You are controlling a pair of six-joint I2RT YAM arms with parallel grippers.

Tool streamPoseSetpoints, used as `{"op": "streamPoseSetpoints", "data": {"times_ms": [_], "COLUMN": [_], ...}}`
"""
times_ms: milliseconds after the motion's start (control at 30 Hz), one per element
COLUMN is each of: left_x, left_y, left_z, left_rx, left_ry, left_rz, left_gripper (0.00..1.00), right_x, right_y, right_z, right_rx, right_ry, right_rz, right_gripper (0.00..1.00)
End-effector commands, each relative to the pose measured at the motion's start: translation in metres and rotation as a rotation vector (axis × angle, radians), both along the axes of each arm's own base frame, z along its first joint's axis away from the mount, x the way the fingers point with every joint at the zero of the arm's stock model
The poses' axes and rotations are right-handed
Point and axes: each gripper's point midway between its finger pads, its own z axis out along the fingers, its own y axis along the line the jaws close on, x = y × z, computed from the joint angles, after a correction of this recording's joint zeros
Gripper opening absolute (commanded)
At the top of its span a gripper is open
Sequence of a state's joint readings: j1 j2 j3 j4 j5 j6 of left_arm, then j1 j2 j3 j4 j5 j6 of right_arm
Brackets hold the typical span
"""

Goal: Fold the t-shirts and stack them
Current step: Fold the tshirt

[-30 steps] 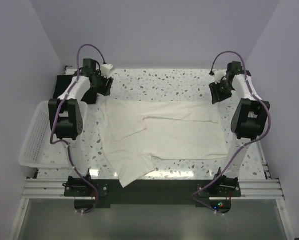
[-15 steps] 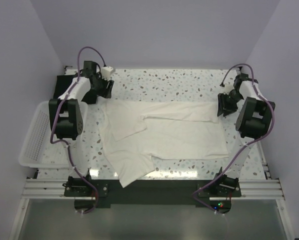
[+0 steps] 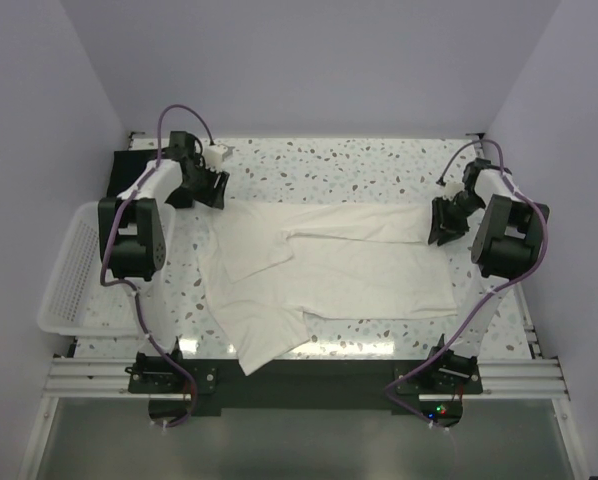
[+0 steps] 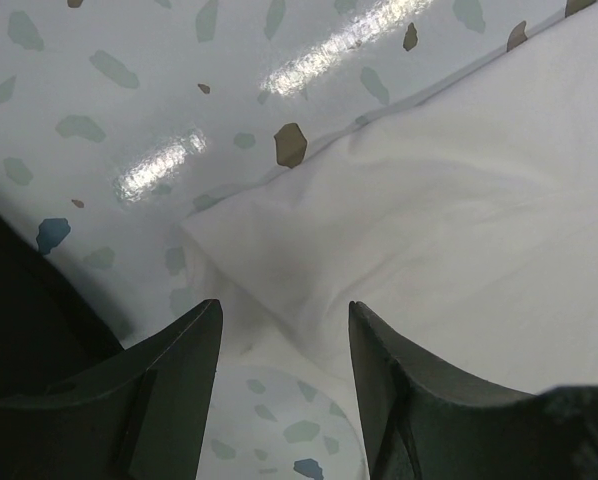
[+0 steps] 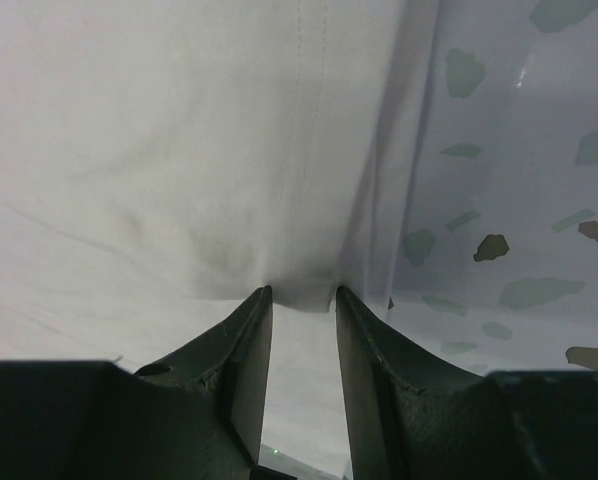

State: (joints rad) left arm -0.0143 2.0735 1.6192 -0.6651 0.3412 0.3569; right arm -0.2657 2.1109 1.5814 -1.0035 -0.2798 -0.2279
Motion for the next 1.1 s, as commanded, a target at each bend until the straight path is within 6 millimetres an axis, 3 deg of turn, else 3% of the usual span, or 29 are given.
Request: {"op": "streamPoseSetpoints", "data": {"times_ms": [0,100,300,500,633,900,1000,1067], "left_x": [0.002,0.0,-0.003,-0.01,-0.013,-0.012,-0.007,0.004], "left_y": [0.002,0.007,0.018,0.028,0.035,0.041,0.037,0.033], "left_z": [0.023,0.016,0.001,-0.028,-0.04,-0.046,-0.036,-0.015], "left_rx": [-0.009,0.016,0.072,0.123,0.16,0.187,0.159,0.13], "left_ry": [-0.055,-0.041,-0.008,0.066,0.097,0.107,0.08,0.011], "left_rz": [0.003,0.018,0.044,0.082,0.098,0.115,0.108,0.111], "left_gripper": [0.59,0.58,0.57,0.56,0.55,0.54,0.52,0.52], "right_x": [0.009,0.009,0.017,0.047,0.051,0.027,0.025,0.028], "right_y": [0.004,0.003,0.0,-0.011,-0.02,-0.041,-0.043,-0.043], "right_z": [0.01,0.008,0.02,0.044,0.051,0.011,0.004,0.003], "right_rx": [0.013,0.011,0.003,-0.042,-0.088,-0.208,-0.221,-0.219], "right_ry": [-0.042,-0.032,-0.073,-0.179,-0.212,-0.134,-0.123,-0.126], "right_rz": [-0.029,-0.028,-0.013,0.022,0.058,0.133,0.139,0.137], "right_gripper": [0.36,0.31,0.0,0.0,0.0,0.0,0.0,0.0]}}
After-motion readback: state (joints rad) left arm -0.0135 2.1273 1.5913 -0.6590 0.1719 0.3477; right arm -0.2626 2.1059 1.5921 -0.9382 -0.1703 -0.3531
